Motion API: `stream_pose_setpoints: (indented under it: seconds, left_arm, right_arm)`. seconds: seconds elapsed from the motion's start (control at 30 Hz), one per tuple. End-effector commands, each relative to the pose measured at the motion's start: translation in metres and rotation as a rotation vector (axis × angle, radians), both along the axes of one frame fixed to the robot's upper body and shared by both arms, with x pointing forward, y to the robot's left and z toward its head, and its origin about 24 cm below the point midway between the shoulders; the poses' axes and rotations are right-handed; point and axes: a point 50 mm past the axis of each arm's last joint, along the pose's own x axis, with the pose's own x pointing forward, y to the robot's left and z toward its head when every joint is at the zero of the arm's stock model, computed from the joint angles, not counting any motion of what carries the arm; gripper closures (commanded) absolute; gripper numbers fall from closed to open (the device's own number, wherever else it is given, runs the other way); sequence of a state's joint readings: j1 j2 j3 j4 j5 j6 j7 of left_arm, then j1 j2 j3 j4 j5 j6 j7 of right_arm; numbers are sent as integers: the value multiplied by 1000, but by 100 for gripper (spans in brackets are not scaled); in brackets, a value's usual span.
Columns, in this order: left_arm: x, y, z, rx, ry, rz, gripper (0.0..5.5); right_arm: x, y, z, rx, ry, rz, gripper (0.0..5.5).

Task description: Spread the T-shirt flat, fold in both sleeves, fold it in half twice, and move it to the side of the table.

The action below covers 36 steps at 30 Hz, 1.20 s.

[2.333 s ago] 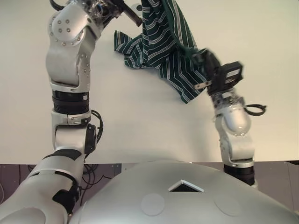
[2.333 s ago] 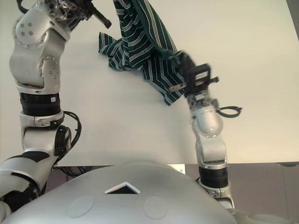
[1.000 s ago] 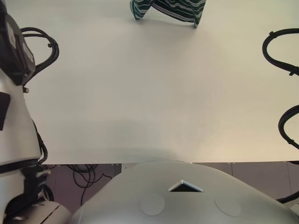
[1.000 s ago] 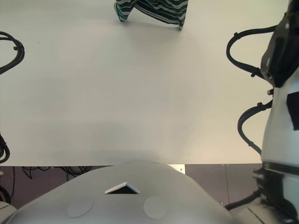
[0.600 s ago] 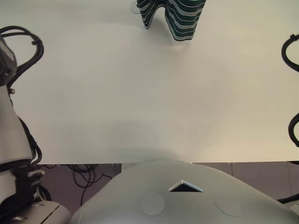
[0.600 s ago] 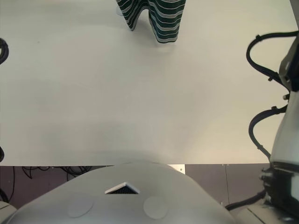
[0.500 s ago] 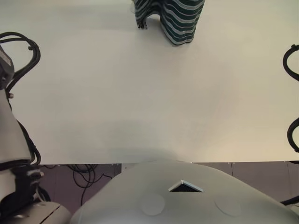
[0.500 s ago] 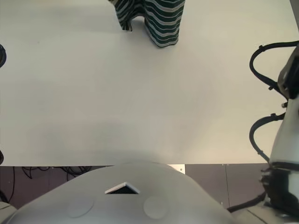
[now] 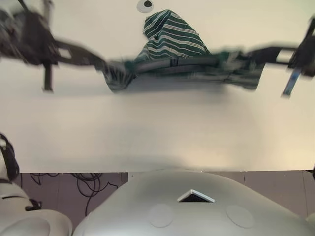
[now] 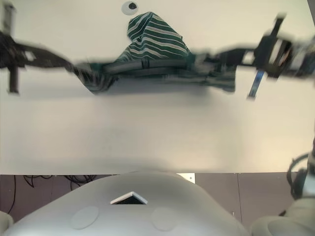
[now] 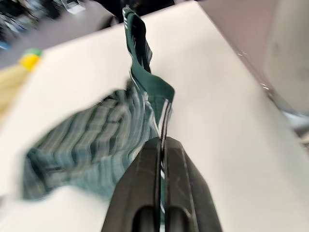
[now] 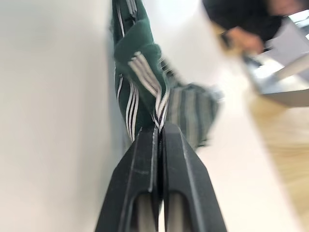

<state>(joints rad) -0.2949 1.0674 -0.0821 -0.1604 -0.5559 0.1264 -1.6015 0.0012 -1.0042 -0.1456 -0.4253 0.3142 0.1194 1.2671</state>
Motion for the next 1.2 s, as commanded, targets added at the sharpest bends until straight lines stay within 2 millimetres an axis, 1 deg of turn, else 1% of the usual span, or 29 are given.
stream_pose_setpoints:
  seconds: [0.03,0.17,0.23,0.3,0.37,0.43,0.47,0.5,0.53,0.6,0.63,0.7,0.77,0.8,0.83,0.87,0.93,1.03,1.1,1.2]
  left_arm:
    - [-53,-14,-63,223,127,-112,550]
    - [-73,-23,-90,241,140,-94,550]
    - [-83,-28,-101,228,172,-83,550]
    - [-91,-29,-108,226,207,-78,514]
    - [-96,-28,-109,231,229,-72,484]
    - [-99,-27,-107,209,248,-66,455]
    - [-100,-27,-104,187,248,-66,438]
    - [-100,-27,-101,162,250,-64,435]
    - [-98,-27,-93,111,258,-58,435]
    - [-85,-27,-66,-74,289,-22,435]
    - [-77,-25,-53,-173,300,-2,435]
    - [-58,-25,-34,-331,286,62,435]
    - [-35,-30,-28,-421,233,180,435]
    - [-18,-34,-31,-434,190,270,435]
    - [2,-40,-38,-415,128,375,454]
    - [23,-48,-50,-364,40,475,467]
    - [53,-61,-67,-265,-113,583,492]
    - [87,-76,-82,-161,-285,655,538]
    - [112,-86,-90,-101,-390,717,550]
    - [136,-94,-98,-46,-468,804,550]
  right_arm:
    - [-53,13,-50,-187,211,94,547]
    - [-80,19,-79,-193,299,93,547]
    - [-91,21,-94,-204,345,96,517]
    - [-100,23,-101,-200,378,96,478]
    - [-106,24,-105,-188,407,89,443]
    - [-111,24,-106,-165,430,79,410]
    - [-112,25,-105,-146,431,73,391]
    - [-112,25,-103,-121,421,68,372]
    - [-109,27,-96,-68,404,57,372]
    - [-95,29,-69,169,395,12,372]
    - [-88,26,-54,296,396,-3,372]
    - [-71,18,-30,496,377,-36,372]
    - [-48,12,-16,657,338,-117,372]
    - [-34,11,-15,701,307,-178,392]
    - [-18,13,-20,699,273,-256,405]
    - [1,20,-30,667,231,-341,424]
    - [31,35,-46,592,157,-455,453]
    - [72,55,-67,525,75,-583,503]
    - [100,70,-86,452,12,-648,540]
    - [125,86,-113,362,-34,-709,547]
